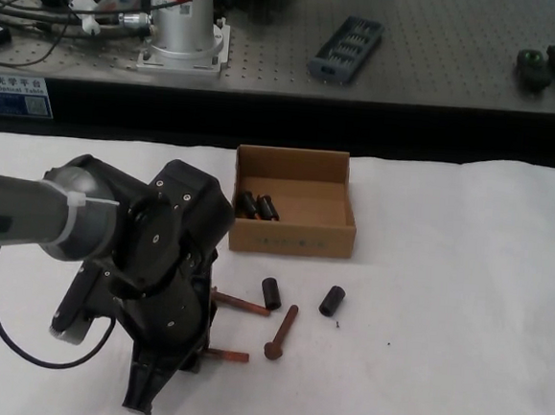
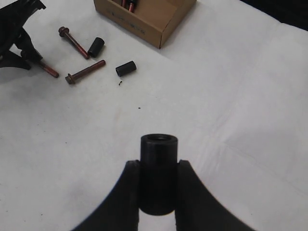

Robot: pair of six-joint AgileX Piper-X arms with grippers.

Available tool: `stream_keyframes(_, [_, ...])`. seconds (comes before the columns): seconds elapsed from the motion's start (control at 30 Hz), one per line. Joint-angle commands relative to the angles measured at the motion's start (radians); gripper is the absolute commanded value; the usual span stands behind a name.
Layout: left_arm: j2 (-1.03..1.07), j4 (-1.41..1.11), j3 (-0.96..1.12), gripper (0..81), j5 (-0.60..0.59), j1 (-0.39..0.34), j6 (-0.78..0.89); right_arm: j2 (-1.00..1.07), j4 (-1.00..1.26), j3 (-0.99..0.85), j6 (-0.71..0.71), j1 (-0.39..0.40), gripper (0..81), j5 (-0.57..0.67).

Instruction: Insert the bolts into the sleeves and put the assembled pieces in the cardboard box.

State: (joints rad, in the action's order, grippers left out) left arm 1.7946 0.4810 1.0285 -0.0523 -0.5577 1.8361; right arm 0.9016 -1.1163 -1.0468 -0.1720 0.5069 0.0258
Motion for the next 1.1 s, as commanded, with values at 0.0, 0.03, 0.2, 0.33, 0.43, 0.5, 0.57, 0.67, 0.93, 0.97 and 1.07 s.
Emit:
stream_keyframes(0.0, [0.020,0.080,-0.011,2.2,-0.006,-0.001,0.021,-0.011,0.003,-0.001,-0.001,-0.007,2.8,0.006])
stream_keyframes(0.03, [0.020,0.080,-0.011,0.3,-0.006,-0.001,0.021,-0.011,0.003,-0.001,-0.001,-0.007,2.8,0.006])
stream_keyframes(0.2, [0.020,0.034,-0.011,0.6,-0.004,0.002,0.019,-0.011,0.005,-0.001,-0.001,-0.007,2.8,0.006])
stream_keyframes(0.33, [0.020,-0.157,-0.011,0.6,-0.004,0.009,-0.060,-0.011,0.021,-0.001,-0.001,-0.007,2.8,0.006])
stream_keyframes(0.43, [0.011,-0.308,-0.011,0.6,-0.001,0.019,-0.155,-0.011,0.028,-0.001,-0.001,-0.007,2.8,0.006])
stream_keyframes(0.5, [-0.002,-0.410,-0.011,0.6,-0.001,0.035,-0.265,-0.011,0.028,-0.001,-0.001,-0.007,2.8,0.006])
stream_keyframes(0.57, [-0.021,-0.495,-0.011,0.6,-0.013,0.051,-0.415,-0.018,0.032,-0.001,-0.001,-0.007,2.8,0.006])
stream_keyframes(0.67, [-0.062,-0.616,-0.011,0.6,-0.060,0.085,-0.672,-0.045,0.048,-0.001,-0.001,-0.007,2.8,0.006])
stream_keyframes(0.93, [-0.198,-0.861,-0.011,0.6,-0.440,0.137,-1.156,-0.226,0.360,0.243,0.104,-0.003,2.8,0.215])
stream_keyframes(0.97, [-0.211,-0.892,-0.011,0.6,-0.497,0.137,-1.174,-0.249,0.410,0.293,0.113,-0.004,2.8,0.251])
stream_keyframes(1.07, [-0.254,-0.973,-0.011,0.6,-0.710,0.137,-1.205,-0.303,0.537,0.429,0.115,-0.004,2.8,0.368])
